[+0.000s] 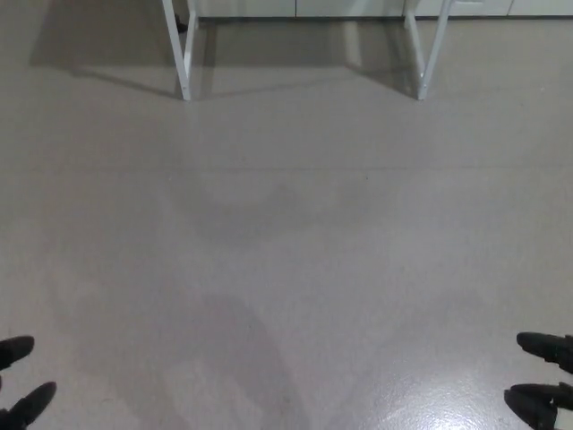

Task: The robot walk towards a table in front and click the button on the base of the boilling pot using its left middle finger

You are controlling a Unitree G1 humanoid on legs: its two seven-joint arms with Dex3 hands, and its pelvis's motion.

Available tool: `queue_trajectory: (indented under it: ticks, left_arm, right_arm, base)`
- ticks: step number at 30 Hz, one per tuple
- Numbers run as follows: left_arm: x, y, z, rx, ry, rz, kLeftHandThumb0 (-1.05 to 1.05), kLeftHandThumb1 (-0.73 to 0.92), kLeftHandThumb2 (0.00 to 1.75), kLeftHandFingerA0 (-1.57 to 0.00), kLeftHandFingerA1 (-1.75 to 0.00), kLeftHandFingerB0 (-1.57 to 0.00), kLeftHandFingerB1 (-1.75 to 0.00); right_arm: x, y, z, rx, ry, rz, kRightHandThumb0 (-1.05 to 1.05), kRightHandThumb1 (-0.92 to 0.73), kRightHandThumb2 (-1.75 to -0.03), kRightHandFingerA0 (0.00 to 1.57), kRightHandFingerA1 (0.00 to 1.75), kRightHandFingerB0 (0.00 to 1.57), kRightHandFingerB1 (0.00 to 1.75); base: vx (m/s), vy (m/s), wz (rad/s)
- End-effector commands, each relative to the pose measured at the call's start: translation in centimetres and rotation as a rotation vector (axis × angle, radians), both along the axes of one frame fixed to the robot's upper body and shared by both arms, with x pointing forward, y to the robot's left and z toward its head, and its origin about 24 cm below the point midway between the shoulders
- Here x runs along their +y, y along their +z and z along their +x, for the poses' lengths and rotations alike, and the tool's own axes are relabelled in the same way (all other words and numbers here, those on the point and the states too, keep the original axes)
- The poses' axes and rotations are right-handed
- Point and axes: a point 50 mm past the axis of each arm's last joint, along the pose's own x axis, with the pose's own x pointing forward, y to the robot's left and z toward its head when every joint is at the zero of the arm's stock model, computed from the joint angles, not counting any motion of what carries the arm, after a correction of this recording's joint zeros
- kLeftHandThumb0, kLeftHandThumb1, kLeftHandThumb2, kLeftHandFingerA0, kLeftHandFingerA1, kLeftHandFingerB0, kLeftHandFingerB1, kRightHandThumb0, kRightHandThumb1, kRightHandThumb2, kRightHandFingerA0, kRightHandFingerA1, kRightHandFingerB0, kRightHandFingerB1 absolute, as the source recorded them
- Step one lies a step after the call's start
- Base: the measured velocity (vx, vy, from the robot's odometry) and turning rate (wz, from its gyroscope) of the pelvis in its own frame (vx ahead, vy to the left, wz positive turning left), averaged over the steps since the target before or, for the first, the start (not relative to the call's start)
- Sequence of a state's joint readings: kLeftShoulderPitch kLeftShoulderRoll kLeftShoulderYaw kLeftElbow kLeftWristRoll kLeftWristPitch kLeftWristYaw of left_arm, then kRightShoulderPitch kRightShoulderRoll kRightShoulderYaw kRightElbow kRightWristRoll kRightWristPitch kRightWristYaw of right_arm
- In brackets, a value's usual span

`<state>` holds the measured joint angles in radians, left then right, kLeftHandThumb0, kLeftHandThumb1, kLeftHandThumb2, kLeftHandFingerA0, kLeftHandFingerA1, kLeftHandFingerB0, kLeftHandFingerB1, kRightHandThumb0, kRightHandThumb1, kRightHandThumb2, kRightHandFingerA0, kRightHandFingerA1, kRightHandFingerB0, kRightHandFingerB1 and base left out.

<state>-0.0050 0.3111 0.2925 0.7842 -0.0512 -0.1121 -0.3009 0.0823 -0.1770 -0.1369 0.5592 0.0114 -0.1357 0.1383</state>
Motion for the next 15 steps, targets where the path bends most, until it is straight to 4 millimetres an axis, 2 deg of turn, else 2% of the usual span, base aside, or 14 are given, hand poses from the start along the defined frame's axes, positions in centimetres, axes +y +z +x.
queue_trajectory:
  ticks: [1,6,14,15]
  left_arm:
    - [0.1,-0.4,-2.0,-0.001,-0.042,-0.022,-0.39,0.39,0.65,-0.55,-0.48,-0.41,-0.42]
    - [0.0,-1.2,-3.5,0.05,-0.008,-0.04,-0.36,0.39,0.63,-0.59,-0.47,-0.43,-0.42]
    - [-0.1,-1.3,-4.0,0.061,-0.03,-0.021,-0.37,0.39,0.64,-0.59,-0.48,-0.43,-0.42]
    - [-0.2,-1.4,-4.1,0.065,-0.028,-0.023,-0.36,0.39,0.64,-0.6,-0.48,-0.43,-0.42]
  right_arm:
    - [-0.6,-0.5,-2.2,0.012,-0.004,0.016,-0.14,-0.39,-0.51,0.75,0.57,0.52,0.51]
    - [-0.7,-1.1,-4.0,0.054,-0.007,0.011,-0.13,-0.39,-0.51,0.76,0.57,0.52,0.51]
    - [-0.8,-1.4,-4.7,0.065,-0.014,0.026,-0.13,-0.39,-0.51,0.78,0.59,0.53,0.52]
    - [-0.8,-1.4,-4.8,0.069,-0.006,0.017,-0.21,-0.38,-0.56,0.76,0.61,0.52,0.54]
  base:
    - [0.0,0.0,0.0]
    - [0.0,0.0,0.0]
    - [0.0,0.0,0.0]
    - [0.0,0.0,0.0]
